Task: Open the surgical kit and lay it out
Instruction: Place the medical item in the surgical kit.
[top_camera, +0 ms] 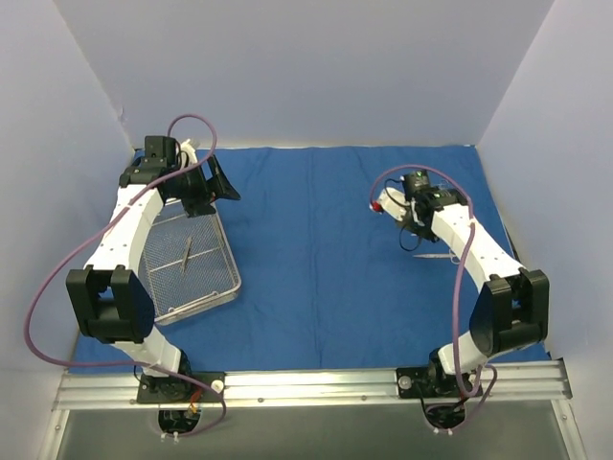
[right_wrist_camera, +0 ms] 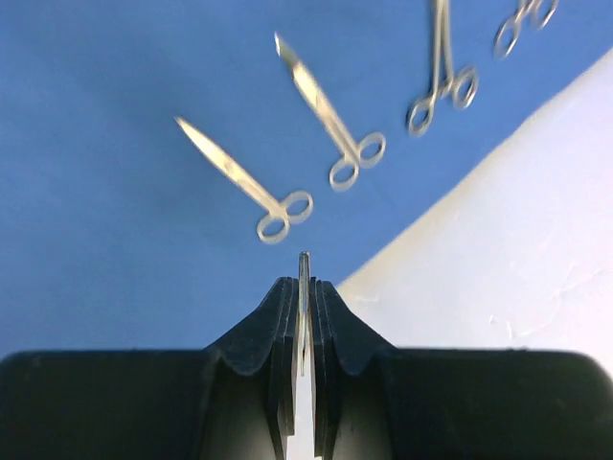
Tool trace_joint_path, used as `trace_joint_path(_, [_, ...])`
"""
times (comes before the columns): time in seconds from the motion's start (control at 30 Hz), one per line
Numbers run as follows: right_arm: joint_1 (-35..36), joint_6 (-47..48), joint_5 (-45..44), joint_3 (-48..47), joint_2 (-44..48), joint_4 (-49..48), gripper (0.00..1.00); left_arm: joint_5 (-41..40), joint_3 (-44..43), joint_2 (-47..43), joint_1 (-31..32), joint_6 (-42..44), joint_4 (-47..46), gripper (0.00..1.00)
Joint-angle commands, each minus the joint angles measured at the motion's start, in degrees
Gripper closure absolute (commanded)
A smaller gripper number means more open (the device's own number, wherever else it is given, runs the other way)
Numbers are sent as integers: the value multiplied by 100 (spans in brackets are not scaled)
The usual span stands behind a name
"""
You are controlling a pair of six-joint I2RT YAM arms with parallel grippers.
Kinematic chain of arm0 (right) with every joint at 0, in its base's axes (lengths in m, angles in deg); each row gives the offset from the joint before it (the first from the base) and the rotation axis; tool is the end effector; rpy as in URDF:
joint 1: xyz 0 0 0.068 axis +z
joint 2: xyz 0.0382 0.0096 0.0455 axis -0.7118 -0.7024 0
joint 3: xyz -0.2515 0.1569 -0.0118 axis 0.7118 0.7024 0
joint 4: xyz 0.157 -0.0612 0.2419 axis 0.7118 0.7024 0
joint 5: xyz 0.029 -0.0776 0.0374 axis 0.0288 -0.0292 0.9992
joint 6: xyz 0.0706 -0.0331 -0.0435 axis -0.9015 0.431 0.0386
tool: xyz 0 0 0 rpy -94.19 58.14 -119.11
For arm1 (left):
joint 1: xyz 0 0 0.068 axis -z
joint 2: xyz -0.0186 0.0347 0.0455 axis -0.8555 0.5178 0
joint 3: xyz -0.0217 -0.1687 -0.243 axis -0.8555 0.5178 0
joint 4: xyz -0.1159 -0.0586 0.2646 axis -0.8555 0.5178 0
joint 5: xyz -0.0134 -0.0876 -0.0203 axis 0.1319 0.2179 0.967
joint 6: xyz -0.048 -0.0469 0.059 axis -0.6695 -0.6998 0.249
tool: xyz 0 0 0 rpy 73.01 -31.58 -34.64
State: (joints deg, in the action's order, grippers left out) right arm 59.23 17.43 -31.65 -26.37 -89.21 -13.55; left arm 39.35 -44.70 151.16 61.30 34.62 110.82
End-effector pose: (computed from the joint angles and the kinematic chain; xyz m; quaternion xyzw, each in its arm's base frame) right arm 0.3767 0.0761 0.2561 -0.4682 0.8152 -0.1940 0.2804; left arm 0.4112 -0.0543 0.3178 -0.1110 0.9156 -0.2930 0.2522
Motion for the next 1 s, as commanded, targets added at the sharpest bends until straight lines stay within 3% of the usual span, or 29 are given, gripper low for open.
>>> trace_joint_path(0.0, [-277, 1062, -126, 479, 380, 11, 100, -118, 11, -140, -11, 34, 6, 6])
trace_joint_path(0.2, [-128, 1325, -109, 1982, 1320, -464, 100, -93, 327, -237, 7, -72, -126, 6])
trace_joint_path(0.37, [-286, 2133, 487, 2247, 1761, -53, 100, -92, 460, -290, 270, -177, -161, 6])
trace_joint_path(0.47, [-330, 2100, 647, 2449, 1901, -156, 100, -92, 381, -299, 323, -177, -100, 6])
trace_joint_path(0.67, [-609, 2467, 1305, 2529, 1472, -209, 100, -232, 346, -457, 306, -125, -30, 6])
trace_joint_path(0.97, [-998, 3373, 1254, 2660, 726, -991, 100, -259, 627, -808, 148, -291, -319, 6])
